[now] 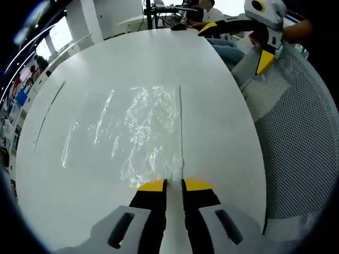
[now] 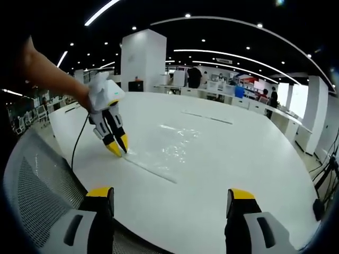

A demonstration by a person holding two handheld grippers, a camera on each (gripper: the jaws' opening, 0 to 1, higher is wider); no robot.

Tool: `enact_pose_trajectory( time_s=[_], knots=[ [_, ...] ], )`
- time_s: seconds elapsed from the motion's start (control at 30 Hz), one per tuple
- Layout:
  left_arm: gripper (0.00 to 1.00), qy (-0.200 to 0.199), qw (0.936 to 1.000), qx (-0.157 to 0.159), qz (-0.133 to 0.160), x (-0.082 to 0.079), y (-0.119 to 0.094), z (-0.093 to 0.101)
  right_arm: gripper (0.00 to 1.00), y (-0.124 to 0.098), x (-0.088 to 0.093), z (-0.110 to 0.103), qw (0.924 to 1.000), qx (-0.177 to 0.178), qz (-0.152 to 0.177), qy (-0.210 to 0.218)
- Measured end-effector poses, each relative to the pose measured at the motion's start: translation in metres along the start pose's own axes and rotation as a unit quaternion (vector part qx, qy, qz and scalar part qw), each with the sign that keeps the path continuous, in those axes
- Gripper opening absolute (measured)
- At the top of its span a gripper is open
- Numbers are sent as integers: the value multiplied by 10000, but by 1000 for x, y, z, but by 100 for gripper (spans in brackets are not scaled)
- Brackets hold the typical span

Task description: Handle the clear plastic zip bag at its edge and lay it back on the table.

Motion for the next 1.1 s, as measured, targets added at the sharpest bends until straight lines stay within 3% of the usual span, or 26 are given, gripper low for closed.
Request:
enact_pose_trajectory(
  time_s=[0.3,0.6,1.1],
  knots=[
    [2,-138,9999,96,-14,3,5,-4,87,0,0,0,10000,-20,-33,-1],
    [0,256,9995,125,134,2,2,0,86,0,-2,-2,10000,-15,-11,-34],
    [0,357,9991,208,67,7,-14,10,81,-1,-3,-2,9998,-12,-50,-211]
  ],
)
Point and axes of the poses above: the point that each gripper's makers call its tool centre point, and the gripper's own axes: y roughly forward along the fingers, z roughly to its right, x roughly out of its underside, the point moved 10 cm from there along -y, roughly backward along the fingers, and after that the axes turned 9 degrees about -x, right-handed, at the moved point
